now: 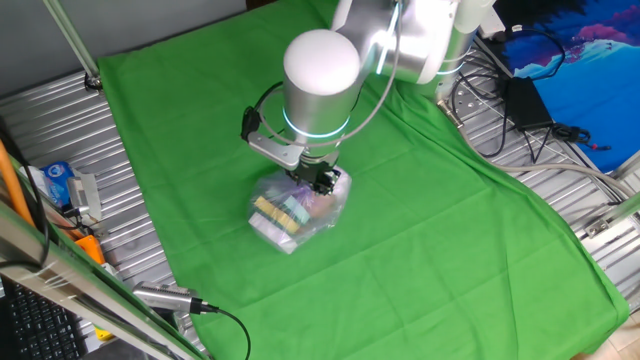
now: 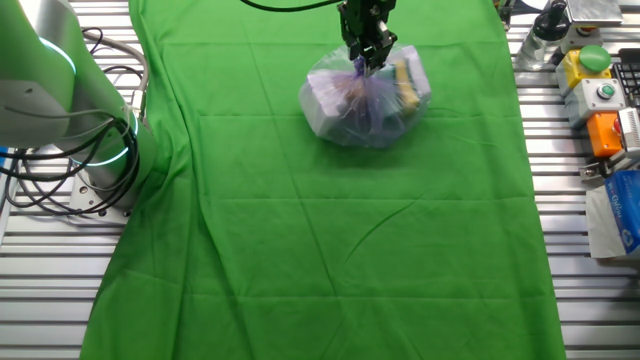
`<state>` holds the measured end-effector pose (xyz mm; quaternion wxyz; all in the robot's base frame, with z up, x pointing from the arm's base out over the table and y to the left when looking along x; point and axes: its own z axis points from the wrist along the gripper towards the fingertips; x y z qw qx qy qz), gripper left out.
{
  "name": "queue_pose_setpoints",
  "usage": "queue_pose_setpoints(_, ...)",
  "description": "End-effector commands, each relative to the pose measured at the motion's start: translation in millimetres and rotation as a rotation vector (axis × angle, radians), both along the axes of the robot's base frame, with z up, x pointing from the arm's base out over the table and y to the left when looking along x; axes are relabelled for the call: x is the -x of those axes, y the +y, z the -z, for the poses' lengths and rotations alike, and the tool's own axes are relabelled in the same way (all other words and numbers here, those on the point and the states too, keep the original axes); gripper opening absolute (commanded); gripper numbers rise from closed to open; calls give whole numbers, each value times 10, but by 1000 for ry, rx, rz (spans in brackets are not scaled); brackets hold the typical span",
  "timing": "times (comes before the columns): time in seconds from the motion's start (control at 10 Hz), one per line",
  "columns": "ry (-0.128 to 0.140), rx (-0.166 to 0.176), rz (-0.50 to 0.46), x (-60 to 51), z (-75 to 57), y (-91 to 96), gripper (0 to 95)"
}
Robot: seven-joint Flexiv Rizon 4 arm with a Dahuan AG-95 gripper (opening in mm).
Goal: Pick up a bag of things
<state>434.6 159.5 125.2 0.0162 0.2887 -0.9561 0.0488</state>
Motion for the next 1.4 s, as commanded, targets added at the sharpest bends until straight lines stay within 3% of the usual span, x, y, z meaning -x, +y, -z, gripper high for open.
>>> queue_pose_setpoints(0.1, -2, 7, 1, 7, 15, -5, 190)
queue_pose_setpoints(0.2, -2, 9, 0, 12, 21, -5, 190)
queue_pose_setpoints(0.3, -3, 10, -1, 15, 23, -6, 0)
queue_pose_setpoints(0.9, -6, -15, -12, 35, -68, -89, 0)
queue_pose_setpoints(1.1, 1, -32, -18, 57, -202, -147, 0)
queue_pose_setpoints(1.4, 20, -45, -19, 139, -553, -181, 0)
